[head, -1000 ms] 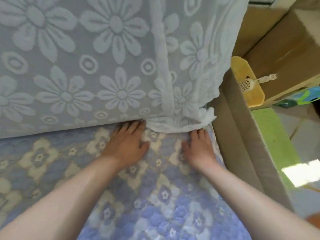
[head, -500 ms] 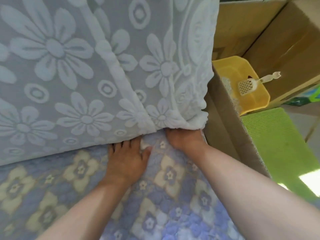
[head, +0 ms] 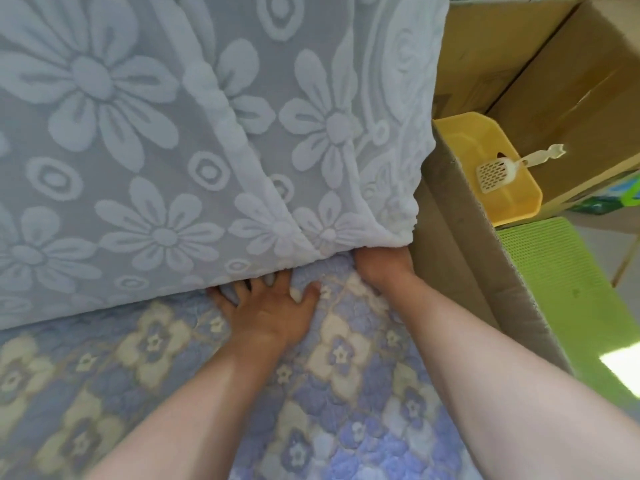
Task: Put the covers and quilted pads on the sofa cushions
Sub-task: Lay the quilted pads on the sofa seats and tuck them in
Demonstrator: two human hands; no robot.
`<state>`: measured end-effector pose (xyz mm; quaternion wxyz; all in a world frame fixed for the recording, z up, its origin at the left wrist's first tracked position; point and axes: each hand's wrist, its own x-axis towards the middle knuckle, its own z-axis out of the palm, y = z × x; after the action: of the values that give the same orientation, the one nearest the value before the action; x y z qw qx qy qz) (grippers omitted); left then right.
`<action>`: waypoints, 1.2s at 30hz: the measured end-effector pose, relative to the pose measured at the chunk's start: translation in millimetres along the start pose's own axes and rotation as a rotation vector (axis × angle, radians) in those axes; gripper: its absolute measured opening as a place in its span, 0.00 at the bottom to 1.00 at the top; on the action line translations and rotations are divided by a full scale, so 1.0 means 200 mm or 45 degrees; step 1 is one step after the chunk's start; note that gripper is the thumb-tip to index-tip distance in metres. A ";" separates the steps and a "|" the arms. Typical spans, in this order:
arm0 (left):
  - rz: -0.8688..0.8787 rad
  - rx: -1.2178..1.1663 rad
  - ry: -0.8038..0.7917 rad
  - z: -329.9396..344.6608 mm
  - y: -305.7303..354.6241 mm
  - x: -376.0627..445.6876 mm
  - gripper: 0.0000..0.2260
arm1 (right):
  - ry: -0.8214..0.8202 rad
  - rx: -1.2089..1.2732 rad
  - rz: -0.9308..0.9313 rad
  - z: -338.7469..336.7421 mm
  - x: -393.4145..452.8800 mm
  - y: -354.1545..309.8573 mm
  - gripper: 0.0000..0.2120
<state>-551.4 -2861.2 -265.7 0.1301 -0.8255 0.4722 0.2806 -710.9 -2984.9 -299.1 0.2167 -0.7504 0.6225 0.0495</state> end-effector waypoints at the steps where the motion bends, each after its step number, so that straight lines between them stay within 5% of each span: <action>1: 0.013 -0.008 -0.052 -0.01 0.00 -0.01 0.35 | 0.084 0.057 -0.022 0.00 -0.07 -0.03 0.21; 3: 0.049 -0.002 -0.157 -0.08 -0.03 -0.05 0.36 | 0.061 0.152 -0.135 -0.02 -0.32 -0.06 0.27; 5: 0.136 0.042 -0.369 -0.21 -0.07 -0.16 0.40 | -0.374 0.037 -0.208 -0.12 -0.55 -0.04 0.28; 7: 0.265 0.044 -0.555 -0.40 -0.12 -0.36 0.35 | -0.646 0.196 0.016 -0.38 -0.63 -0.05 0.11; 8: 0.292 -0.013 -0.523 -0.52 -0.15 -0.47 0.28 | -0.565 0.469 0.134 -0.57 -0.61 -0.10 0.06; 12: 0.220 -0.219 0.200 -1.16 -0.24 -0.74 0.13 | 0.075 1.350 0.335 -1.40 -0.25 -0.30 0.16; 14: 0.181 -0.277 0.465 -1.47 -0.24 -0.83 0.10 | 0.029 1.725 0.330 -1.66 -0.11 -0.37 0.32; 15: 0.183 -0.287 0.574 -1.60 -0.24 -0.86 0.10 | -0.129 1.851 0.329 -1.72 -0.08 -0.40 0.32; 18: 0.186 -0.259 0.744 -1.86 -0.25 -0.91 0.09 | -0.405 1.680 0.292 -1.79 -0.09 -0.43 0.18; 21: 0.208 -0.178 0.847 -1.99 -0.30 -0.90 0.14 | -0.092 1.204 0.207 -1.92 0.00 -0.42 0.08; 24: 0.278 -0.079 0.946 -2.10 -0.34 -0.86 0.24 | 0.398 1.197 0.277 -2.08 0.12 -0.43 0.06; 27: 0.202 -0.007 0.912 -2.19 -0.35 -0.78 0.30 | 0.371 1.031 0.285 -1.99 0.15 -0.43 0.09; 30: 0.178 0.078 0.963 -2.25 -0.31 -0.72 0.34 | 0.106 1.260 0.389 -1.88 0.12 -0.38 0.11; 36: 0.285 0.042 1.130 -2.60 -0.05 -0.50 0.28 | 0.366 1.544 0.136 -2.34 0.16 -0.51 0.07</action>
<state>-406.4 -3034.6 213.0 -0.1029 -0.8076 0.5728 -0.0955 -698.0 -3181.9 137.7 0.5154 -0.4609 0.5995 -0.4032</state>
